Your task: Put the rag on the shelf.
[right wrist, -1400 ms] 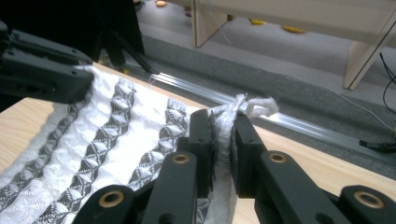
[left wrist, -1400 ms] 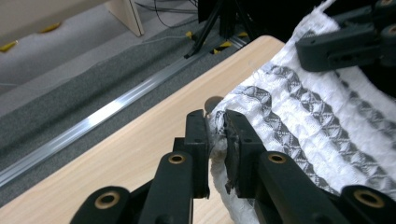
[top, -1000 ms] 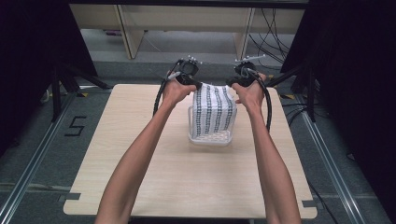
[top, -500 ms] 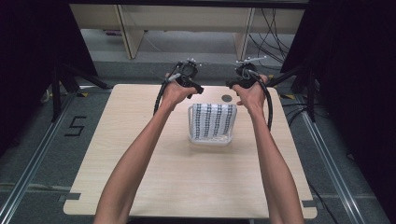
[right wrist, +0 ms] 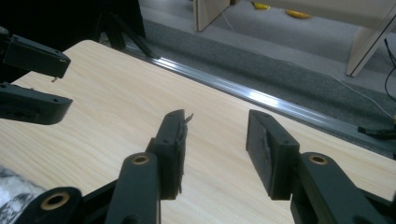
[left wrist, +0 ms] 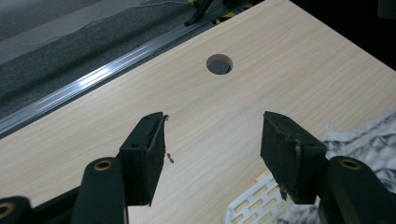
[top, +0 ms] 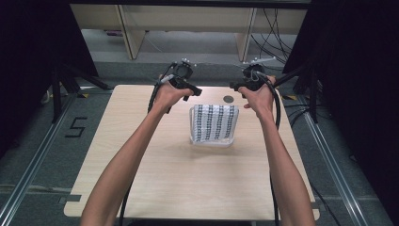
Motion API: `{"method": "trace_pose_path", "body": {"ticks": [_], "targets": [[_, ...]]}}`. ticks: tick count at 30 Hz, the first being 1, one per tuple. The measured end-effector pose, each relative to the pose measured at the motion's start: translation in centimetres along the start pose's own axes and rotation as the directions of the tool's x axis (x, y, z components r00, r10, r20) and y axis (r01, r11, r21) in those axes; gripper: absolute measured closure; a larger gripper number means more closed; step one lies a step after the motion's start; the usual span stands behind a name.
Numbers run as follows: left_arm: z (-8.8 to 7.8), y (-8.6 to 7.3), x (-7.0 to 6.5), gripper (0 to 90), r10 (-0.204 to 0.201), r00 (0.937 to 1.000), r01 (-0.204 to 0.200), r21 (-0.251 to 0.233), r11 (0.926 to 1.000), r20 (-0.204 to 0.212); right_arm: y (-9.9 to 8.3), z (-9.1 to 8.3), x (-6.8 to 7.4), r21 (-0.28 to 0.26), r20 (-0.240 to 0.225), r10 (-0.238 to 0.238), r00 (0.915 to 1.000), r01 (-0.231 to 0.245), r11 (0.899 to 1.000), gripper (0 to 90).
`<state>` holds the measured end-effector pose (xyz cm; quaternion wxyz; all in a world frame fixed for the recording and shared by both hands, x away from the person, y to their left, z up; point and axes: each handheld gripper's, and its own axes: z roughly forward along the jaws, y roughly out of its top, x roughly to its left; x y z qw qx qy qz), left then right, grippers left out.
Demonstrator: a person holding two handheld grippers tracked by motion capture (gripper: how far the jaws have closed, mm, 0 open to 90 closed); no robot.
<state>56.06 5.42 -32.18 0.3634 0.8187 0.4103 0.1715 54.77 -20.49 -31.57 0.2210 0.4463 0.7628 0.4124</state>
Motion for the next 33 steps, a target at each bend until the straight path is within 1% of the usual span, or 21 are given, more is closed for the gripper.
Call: {"method": "trace_pose_path", "body": {"ticks": [1, 3, 4, 5, 10, 12, 13, 15, 16, 17, 18, 21, 22, 23, 24, 25, 27, 28, 30, 32, 33], "targets": [[-0.2, -0.1, 0.0, 39.5, -0.018, 0.9998, 0.018, -0.02, 0.9996, -0.002, 0.0, -0.3, 0.0, -0.006, -0.003, 0.017, 0.9999, -0.017, 1.0, 57.5], [-0.8, -0.2, 0.3, 39.1, -0.006, 1.0, 0.006, -0.012, 0.9999, 0.001, -0.2, -0.7, -0.3, -0.014, 0.005, 0.005, 1.0, -0.005, 1.0, 56.5], [-1.0, -0.3, 0.3, 39.0, -0.02, 0.9998, 0.02, -0.027, 0.9994, 0.002, -0.3, -1.0, -0.3, -0.021, 0.006, 0.012, 0.9999, -0.012, 1.0, 56.3], [-1.3, -0.4, 0.4, 38.9, -0.015, 0.9999, 0.015, -0.027, 0.9995, -0.001, -0.4, -1.3, -0.3, -0.014, 0.0, 0.024, 0.9997, -0.024, 1.0, 56.1], [-2.5, -1.0, 0.7, 38.1, -0.016, 0.9998, 0.016, -0.041, 0.999, 0.007, -0.9, -2.3, -0.3, -0.025, -0.006, 0.009, 0.9999, -0.009, 1.0, 54.4], [-2.9, -1.2, 0.7, 37.9, -0.019, 0.9997, 0.02, -0.047, 0.9987, 0.013, -1.1, -2.6, -0.2, -0.033, -0.019, -0.003, 0.9998, 0.003, 0.999, 54.2], [-3.1, -1.4, 0.7, 37.8, -0.015, 0.9998, 0.016, -0.048, 0.9987, 0.016, -1.2, -2.7, -0.2, -0.03, -0.021, -0.015, 0.9997, 0.015, 0.999, 54.0], [-3.5, -1.7, 0.6, 37.6, -0.012, 0.9996, 0.013, -0.051, 0.9986, 0.026, -1.5, -3.1, 0.1, -0.025, -0.021, -0.008, 0.9997, 0.007, 1.0, 53.8], [-3.7, -1.9, 0.5, 37.6, -0.007, 0.9996, 0.008, -0.047, 0.9989, 0.027, -1.6, -3.2, 0.0, -0.027, -0.033, -0.021, 0.9992, 0.02, 0.999, 53.6], [-3.9, -2.0, 0.5, 37.3, -0.002, 0.9996, 0.003, -0.046, 0.9989, 0.029, -1.8, -3.2, 0.1, -0.031, -0.034, -0.018, 0.9993, 0.017, 0.999, 53.5], [-4.1, -2.2, 0.4, 37.0, -0.003, 0.9995, 0.004, -0.044, 0.999, 0.032, -1.9, -3.5, 0.1, -0.02, -0.033, -0.022, 0.9992, 0.021, 1.0, 53.2], [-4.6, -2.8, 0.3, 36.2, 0.001, 0.999, 0.002, -0.051, 0.9987, 0.046, -2.3, -4.1, 0.2, -0.024, -0.04, -0.026, 0.9989, 0.025, 0.999, 53.1], [-4.8, -2.9, 0.2, 36.1, 0.001, 0.9986, 0.001, -0.055, 0.9985, 0.052, -2.5, -4.2, 0.2, -0.042, -0.046, -0.035, 0.9983, 0.033, 0.999, 53.1], [-5.0, -3.1, 0.2, 36.1, 0.007, 0.9986, -0.004, -0.056, 0.9984, 0.053, -2.6, -4.5, 0.3, -0.039, -0.047, -0.042, 0.998, 0.04, 0.998, 53.1], [-5.2, -3.2, 0.1, 36.1, 0.011, 0.9985, -0.008, -0.058, 0.9983, 0.053, -2.7, -4.7, 0.4, -0.045, -0.051, -0.037, 0.998, 0.035, 0.998, 53.1], [-5.4, -3.4, 0.0, 36.1, 0.015, 0.9984, -0.012, -0.059, 0.9982, 0.054, -2.8, -4.8, 0.4, -0.052, -0.056, -0.062, 0.9965, 0.059, 0.997, 53.0], [-5.7, -3.7, -0.1, 36.0, 0.018, 0.998, -0.015, -0.064, 0.9979, 0.061, -3.0, -5.3, 0.8, -0.047, -0.07, -0.049, 0.9964, 0.046, 0.998, 52.4], [-5.9, -3.9, -0.2, 36.0, 0.023, 0.9977, -0.019, -0.065, 0.9977, 0.064, -3.1, -5.5, 1.0, -0.057, -0.072, -0.068, 0.9951, 0.064, 0.996, 52.2], [-6.2, -4.3, -0.3, 35.9, 0.032, 0.9973, -0.028, -0.068, 0.9973, 0.066, -3.4, -6.0, 1.4, -0.059, -0.082, -0.072, 0.994, 0.068, 0.996, 52.1], [-6.5, -4.6, -0.3, 35.9, 0.03, 0.9968, -0.025, -0.071, 0.9972, 0.074, -3.7, -6.3, 1.8, -0.079, -0.094, -0.089, 0.9916, 0.082, 0.994, 52.0], [-6.6, -4.8, -0.4, 35.8, 0.03, 0.9966, -0.024, -0.073, 0.997, 0.077, -3.9, -6.5, 2.0, -0.074, -0.098, -0.092, 0.9909, 0.085, 0.994, 51.8]]}}
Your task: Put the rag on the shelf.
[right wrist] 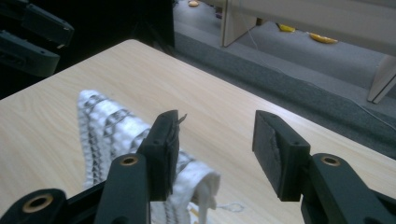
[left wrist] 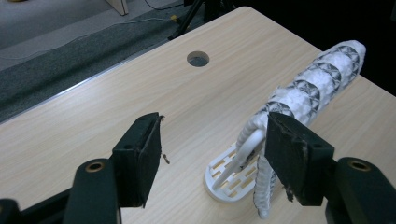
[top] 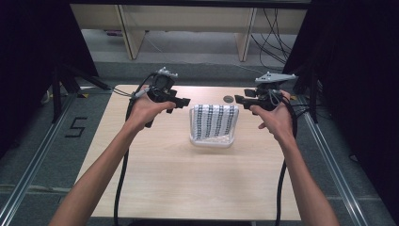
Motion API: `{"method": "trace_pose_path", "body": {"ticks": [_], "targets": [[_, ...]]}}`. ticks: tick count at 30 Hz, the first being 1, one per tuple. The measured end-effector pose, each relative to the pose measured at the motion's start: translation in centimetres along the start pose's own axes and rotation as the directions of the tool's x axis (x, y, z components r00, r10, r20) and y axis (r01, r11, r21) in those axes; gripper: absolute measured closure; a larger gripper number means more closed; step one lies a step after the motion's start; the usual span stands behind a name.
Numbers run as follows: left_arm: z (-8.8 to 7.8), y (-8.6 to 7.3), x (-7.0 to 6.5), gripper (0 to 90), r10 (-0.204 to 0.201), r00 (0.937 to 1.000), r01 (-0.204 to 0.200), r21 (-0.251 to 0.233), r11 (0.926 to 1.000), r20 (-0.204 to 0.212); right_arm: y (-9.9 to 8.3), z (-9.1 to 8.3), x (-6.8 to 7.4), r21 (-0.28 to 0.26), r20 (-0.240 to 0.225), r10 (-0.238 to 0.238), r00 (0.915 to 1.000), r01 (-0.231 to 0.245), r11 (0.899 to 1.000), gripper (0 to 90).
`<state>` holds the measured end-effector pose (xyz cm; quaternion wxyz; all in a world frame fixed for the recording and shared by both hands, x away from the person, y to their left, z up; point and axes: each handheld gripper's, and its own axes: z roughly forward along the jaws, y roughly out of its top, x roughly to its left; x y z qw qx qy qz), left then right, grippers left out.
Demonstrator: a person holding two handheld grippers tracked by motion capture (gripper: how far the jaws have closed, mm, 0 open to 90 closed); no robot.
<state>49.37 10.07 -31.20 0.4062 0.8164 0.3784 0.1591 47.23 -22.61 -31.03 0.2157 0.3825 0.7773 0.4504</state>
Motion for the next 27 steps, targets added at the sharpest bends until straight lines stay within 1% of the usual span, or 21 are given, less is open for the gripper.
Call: {"method": "trace_pose_path", "body": {"ticks": [1, 3, 5, 6, 8, 9, 10, 11, 12, 13, 14, 16, 17, 19, 20, 21, 22, 23, 25, 26, 27], "targets": [[-0.1, -0.2, -0.1, 35.8, -0.004, 1.0, 0.004, -0.005, 1.0, 0.003, -0.1, -0.1, 0.2, -0.003, -0.001, -0.012, 0.9999, 0.012, 1.0, 51.5], [-0.4, -0.5, -0.2, 35.7, -0.002, 0.9999, 0.002, -0.007, 1.0, 0.013, -0.3, -0.6, 0.7, 0.006, -0.012, -0.011, 0.9999, 0.011, 1.0, 51.0], [-0.6, -0.8, -0.3, 35.4, -0.001, 0.9998, 0.001, -0.005, 1.0, 0.018, -0.5, -0.9, 1.1, 0.004, -0.019, -0.03, 0.9994, 0.03, 1.0, 50.2], [-0.7, -1.0, -0.4, 35.3, 0.007, 0.9998, -0.007, -0.002, 1.0, 0.017, -0.6, -1.0, 1.4, 0.003, -0.02, -0.018, 0.9996, 0.018, 1.0, 50.0], [-1.0, -1.5, -0.6, 35.1, 0.014, 0.9997, -0.014, -0.002, 0.9999, 0.021, -0.8, -1.3, 1.7, 0.011, -0.022, -0.037, 0.9991, 0.037, 0.999, 50.0], [-1.1, -1.7, -0.8, 35.1, 0.019, 0.9995, -0.019, -0.004, 0.9998, 0.025, -0.9, -1.4, 1.9, 0.015, -0.029, -0.025, 0.9993, 0.025, 1.0, 50.0], [-1.3, -1.9, -0.9, 35.0, 0.021, 0.9994, -0.021, -0.008, 0.9997, 0.028, -1.1, -1.5, 2.0, 0.014, -0.027, -0.029, 0.9992, 0.029, 0.999, 50.0], [-1.4, -2.2, -1.0, 35.0, 0.026, 0.999, -0.026, -0.011, 0.9996, 0.036, -1.2, -1.6, 2.1, 0.028, -0.033, -0.032, 0.9989, 0.033, 0.999, 49.8], [-1.6, -2.5, -1.2, 35.0, 0.028, 0.9991, -0.027, -0.015, 0.9995, 0.032, -1.5, -1.6, 2.2, 0.027, -0.036, -0.04, 0.9985, 0.041, 0.999, 49.5], [-1.8, -2.7, -1.3, 35.0, 0.034, 0.9988, -0.034, -0.016, 0.9993, 0.035, -1.7, -1.7, 2.3, 0.034, -0.042, -0.027, 0.9988, 0.028, 0.999, 49.5], [-1.9, -3.0, -1.4, 35.0, 0.033, 0.9985, -0.033, -0.018, 0.9993, 0.044, -1.9, -1.6, 2.3, 0.029, -0.043, -0.036, 0.9984, 0.037, 0.999, 49.5], [-2.1, -3.4, -1.7, 35.0, 0.034, 0.9985, -0.033, -0.028, 0.9991, 0.043, -2.4, -1.5, 2.3, 0.037, -0.04, -0.043, 0.9982, 0.045, 0.998, 49.2], [-2.2, -3.7, -1.8, 35.0, 0.042, 0.9981, -0.041, -0.03, 0.9987, 0.045, -2.6, -1.6, 2.4, 0.05, -0.047, -0.031, 0.9984, 0.034, 0.998, 49.2], [-2.4, -4.2, -2.1, 35.0, 0.044, 0.9979, -0.043, -0.032, 0.9986, 0.046, -3.0, -1.6, 2.5, 0.051, -0.05, -0.033, 0.9982, 0.036, 0.998, 48.9], [-2.5, -4.4, -2.2, 35.0, 0.045, 0.9978, -0.043, -0.034, 0.9985, 0.048, -3.2, -1.4, 2.5, 0.039, -0.059, -0.041, 0.9974, 0.043, 0.998, 48.7], [-2.6, -4.6, -2.3, 35.0, 0.045, 0.9979, -0.043, -0.038, 0.9983, 0.047, -3.6, -1.5, 2.7, 0.054, -0.054, -0.027, 0.9982, 0.03, 0.998, 48.5], [-2.6, -4.8, -2.4, 35.0, 0.045, 0.9973, -0.042, -0.042, 0.9982, 0.058, -3.6, -1.5, 2.7, 0.054, -0.054, -0.027, 0.9982, 0.03, 0.998, 48.5], [-2.8, -5.0, -2.5, 35.0, 0.05, 0.9974, -0.048, -0.04, 0.998, 0.052, -3.7, -1.5, 2.8, 0.057, -0.053, -0.018, 0.9984, 0.021, 0.998, 48.4], [-2.9, -5.4, -2.6, 35.0, 0.05, 0.9968, -0.048, -0.041, 0.998, 0.061, -4.1, -1.6, 2.8, 0.061, -0.06, -0.019, 0.998, 0.023, 0.998, 48.4], [-3.0, -5.6, -2.7, 34.8, 0.052, 0.9966, -0.049, -0.04, 0.998, 0.064, -4.3, -1.4, 2.7, 0.046, -0.07, -0.031, 0.997, 0.034, 0.998, 48.1], [-3.1, -5.8, -2.7, 34.8, 0.055, 0.9962, -0.052, -0.04, 0.9978, 0.068, -4.4, -1.5, 2.9, 0.058, -0.06, -0.024, 0.9979, 0.028, 0.998, 48.0]]}}
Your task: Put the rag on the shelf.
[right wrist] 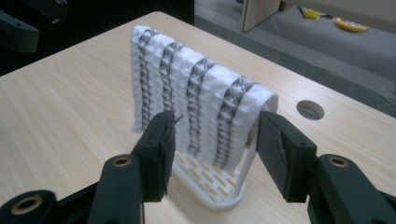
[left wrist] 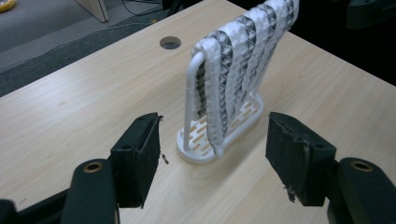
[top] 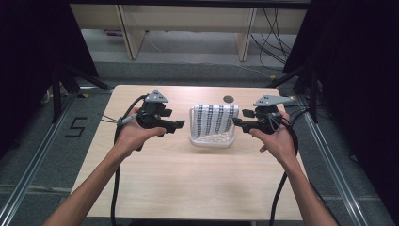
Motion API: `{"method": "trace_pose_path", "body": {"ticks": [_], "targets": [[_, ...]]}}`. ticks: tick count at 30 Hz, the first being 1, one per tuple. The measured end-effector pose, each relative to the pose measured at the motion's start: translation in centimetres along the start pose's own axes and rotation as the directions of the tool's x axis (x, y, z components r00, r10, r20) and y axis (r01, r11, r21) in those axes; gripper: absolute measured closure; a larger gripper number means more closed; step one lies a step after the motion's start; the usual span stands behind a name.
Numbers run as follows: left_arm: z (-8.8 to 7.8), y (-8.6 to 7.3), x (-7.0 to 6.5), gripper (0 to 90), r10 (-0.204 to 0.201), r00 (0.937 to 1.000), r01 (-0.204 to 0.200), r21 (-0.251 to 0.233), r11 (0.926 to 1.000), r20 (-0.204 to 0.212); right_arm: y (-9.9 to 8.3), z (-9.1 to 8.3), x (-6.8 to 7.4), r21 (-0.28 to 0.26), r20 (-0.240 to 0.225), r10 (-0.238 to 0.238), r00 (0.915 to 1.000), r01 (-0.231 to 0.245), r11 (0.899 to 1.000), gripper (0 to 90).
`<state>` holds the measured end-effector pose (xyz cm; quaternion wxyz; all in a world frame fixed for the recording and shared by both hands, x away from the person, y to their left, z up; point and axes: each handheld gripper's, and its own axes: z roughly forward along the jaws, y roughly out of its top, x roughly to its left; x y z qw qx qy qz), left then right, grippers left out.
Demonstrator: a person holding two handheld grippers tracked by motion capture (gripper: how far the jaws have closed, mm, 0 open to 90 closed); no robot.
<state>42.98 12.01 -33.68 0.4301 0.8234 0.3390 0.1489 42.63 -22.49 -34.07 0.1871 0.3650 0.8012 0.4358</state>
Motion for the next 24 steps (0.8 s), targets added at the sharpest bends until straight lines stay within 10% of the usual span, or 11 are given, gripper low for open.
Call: {"method": "trace_pose_path", "body": {"ticks": [24], "targets": [[-1.0, -4.1, -0.9, 27.9, -0.033, 0.9986, 0.034, -0.029, 0.999, 0.042, -3.5, -1.2, 1.7, -0.025, -0.02, 0.011, 0.9997, -0.012, 1.0, 35.8]]}}
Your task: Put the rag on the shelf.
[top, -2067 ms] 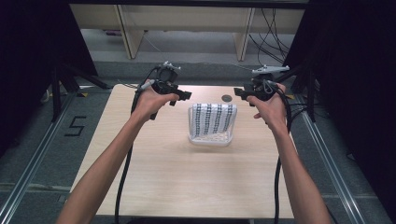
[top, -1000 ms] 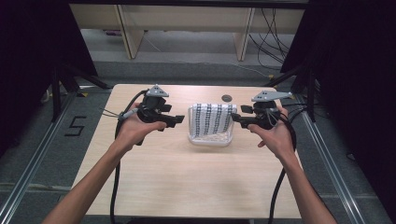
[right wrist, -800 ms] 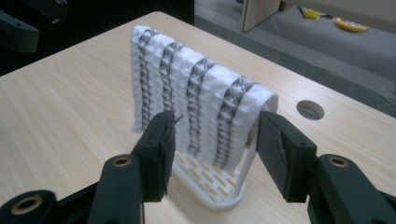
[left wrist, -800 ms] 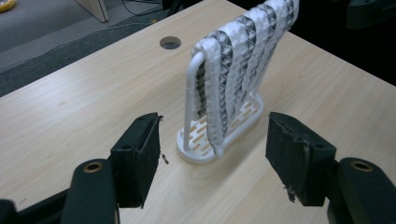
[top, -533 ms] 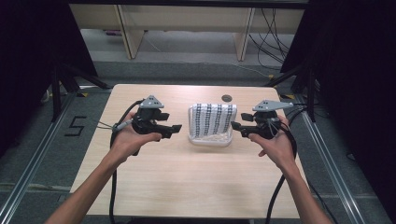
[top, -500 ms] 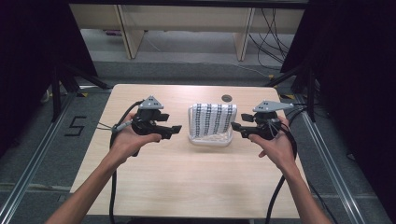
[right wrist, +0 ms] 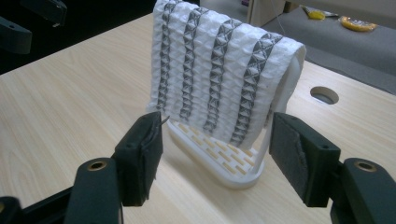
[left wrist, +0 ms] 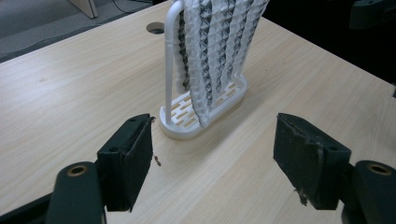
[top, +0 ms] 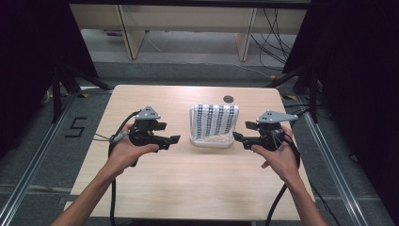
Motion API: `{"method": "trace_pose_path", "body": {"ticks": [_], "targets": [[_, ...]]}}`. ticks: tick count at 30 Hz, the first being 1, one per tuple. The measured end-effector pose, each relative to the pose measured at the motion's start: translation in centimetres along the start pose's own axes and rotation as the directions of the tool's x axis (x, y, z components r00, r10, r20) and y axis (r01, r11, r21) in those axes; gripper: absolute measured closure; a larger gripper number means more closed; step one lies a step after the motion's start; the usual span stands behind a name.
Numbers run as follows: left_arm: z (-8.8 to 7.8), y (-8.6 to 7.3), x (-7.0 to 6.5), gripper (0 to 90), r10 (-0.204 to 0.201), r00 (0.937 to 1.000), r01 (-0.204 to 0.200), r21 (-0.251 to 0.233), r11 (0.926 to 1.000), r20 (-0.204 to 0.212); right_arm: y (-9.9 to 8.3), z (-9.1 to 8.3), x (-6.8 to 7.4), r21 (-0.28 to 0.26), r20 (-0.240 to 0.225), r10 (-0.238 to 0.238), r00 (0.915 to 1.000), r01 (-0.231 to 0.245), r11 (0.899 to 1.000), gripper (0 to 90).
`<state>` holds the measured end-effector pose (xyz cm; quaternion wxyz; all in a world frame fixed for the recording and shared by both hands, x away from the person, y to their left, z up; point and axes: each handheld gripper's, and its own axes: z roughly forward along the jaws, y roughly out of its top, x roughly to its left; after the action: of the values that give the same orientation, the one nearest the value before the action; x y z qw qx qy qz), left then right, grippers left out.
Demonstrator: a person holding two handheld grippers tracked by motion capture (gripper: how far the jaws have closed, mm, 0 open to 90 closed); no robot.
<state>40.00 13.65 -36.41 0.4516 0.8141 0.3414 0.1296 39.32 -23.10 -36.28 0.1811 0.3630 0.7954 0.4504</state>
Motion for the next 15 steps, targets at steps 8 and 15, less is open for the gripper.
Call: {"method": "trace_pose_path", "body": {"ticks": [8, 15], "targets": [[-0.1, -0.9, -0.3, 27.6, 0.01, 1.0, -0.01, 0.014, 0.9999, -0.002, -1.0, 0.1, 0.3, 0.003, -0.006, -0.007, 1.0, 0.007, 1.0, 34.5], [-0.2, -1.6, -0.7, 26.7, 0.015, 0.9999, -0.015, 0.016, 0.9998, 0.002, -1.7, 0.2, 0.5, -0.005, 0.0, 0.014, 0.9999, -0.014, 1.0, 32.6]]}}
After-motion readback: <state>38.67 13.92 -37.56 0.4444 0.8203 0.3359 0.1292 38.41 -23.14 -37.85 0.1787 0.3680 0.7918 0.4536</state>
